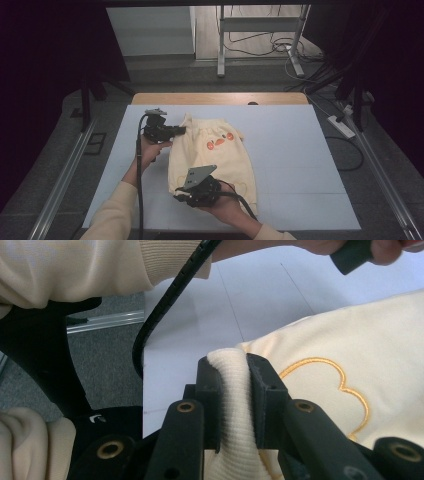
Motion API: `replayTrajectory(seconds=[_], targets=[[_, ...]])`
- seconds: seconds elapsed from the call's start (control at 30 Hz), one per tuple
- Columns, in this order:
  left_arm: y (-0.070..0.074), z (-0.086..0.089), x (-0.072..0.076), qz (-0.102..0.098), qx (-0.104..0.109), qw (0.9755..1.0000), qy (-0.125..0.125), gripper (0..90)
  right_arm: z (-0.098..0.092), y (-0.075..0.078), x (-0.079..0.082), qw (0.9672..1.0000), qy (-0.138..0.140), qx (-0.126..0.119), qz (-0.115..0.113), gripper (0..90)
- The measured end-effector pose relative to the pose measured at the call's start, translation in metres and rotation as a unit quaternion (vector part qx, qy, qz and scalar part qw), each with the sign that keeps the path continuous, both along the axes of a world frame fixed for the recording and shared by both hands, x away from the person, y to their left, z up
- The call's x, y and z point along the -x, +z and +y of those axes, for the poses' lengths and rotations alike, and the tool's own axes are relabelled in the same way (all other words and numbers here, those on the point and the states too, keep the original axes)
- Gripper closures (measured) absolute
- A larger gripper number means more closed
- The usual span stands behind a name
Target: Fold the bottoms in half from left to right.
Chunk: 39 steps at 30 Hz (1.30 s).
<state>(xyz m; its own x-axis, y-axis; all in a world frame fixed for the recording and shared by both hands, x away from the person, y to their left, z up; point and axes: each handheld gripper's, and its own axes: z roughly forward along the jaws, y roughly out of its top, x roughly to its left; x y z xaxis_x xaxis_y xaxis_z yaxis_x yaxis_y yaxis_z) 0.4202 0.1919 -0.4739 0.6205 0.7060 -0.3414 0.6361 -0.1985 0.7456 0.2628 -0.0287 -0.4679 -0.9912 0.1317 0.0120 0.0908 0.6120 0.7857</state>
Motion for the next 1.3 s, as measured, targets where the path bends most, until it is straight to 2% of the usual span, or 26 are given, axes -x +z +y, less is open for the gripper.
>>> replayTrajectory(seconds=[0.57, 1.3], targets=[[-0.005, -0.022, -0.005, 0.002, -0.008, 0.9999, -0.011, 82.0, -0.029, 0.000, 0.000, 0.9995, -0.030, -0.005, 0.011, 77.1], [-0.011, -0.056, -0.013, 0.010, -0.006, 0.9994, -0.034, 81.7, -0.066, -0.002, 0.002, 0.9975, -0.068, -0.011, 0.017, 77.1]])
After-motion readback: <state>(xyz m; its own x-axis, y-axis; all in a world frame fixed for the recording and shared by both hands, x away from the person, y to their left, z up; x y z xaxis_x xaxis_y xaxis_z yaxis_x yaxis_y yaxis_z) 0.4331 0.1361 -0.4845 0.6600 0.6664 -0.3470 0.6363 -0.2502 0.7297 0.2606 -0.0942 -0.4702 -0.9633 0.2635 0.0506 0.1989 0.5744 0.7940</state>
